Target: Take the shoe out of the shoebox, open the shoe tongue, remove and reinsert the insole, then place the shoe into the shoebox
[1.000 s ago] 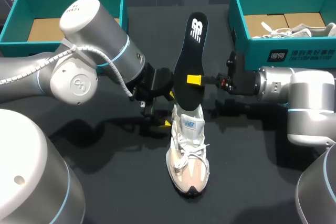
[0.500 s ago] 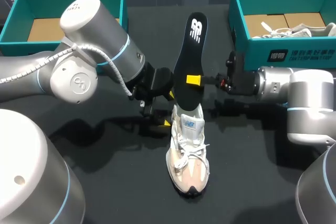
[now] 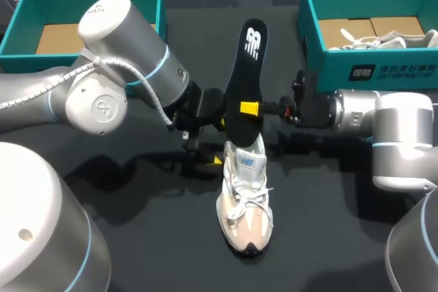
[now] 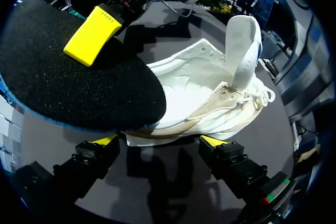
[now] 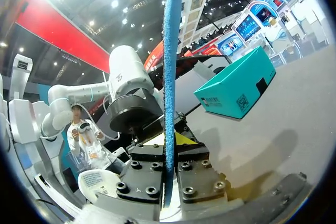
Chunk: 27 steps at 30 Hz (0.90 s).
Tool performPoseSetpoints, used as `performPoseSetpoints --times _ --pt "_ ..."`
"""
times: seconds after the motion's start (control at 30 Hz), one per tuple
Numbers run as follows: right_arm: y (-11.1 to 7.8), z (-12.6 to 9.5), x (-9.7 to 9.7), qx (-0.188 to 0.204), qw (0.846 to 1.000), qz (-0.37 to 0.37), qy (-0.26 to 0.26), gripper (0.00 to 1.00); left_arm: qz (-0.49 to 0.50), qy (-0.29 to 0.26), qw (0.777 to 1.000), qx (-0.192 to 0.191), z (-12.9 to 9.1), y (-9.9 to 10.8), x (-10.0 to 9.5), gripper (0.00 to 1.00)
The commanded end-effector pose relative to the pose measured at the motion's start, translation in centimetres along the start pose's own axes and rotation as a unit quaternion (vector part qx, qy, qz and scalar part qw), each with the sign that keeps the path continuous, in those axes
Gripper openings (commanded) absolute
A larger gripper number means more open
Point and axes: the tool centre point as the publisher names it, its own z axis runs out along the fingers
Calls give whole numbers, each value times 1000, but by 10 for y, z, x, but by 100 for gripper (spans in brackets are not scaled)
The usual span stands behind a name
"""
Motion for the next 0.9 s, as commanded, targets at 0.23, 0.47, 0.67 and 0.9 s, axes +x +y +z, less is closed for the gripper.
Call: performPoseSetpoints --times 0.23,0.47,0.67,0.9 --pt "-5 0 2 8 1000 -14 -4 0 0 0 1000 -1 1 0 0 100" --pt "-12 0 2 11 1000 -16 -2 0 0 0 1000 -1 1 0 0 100" --pt "-18 1 2 16 1000 -15 -1 0 0 0 1000 -1 1 0 0 100" --pt "-26 0 3 19 1000 -11 -7 0 0 0 1000 -1 1 0 0 100"
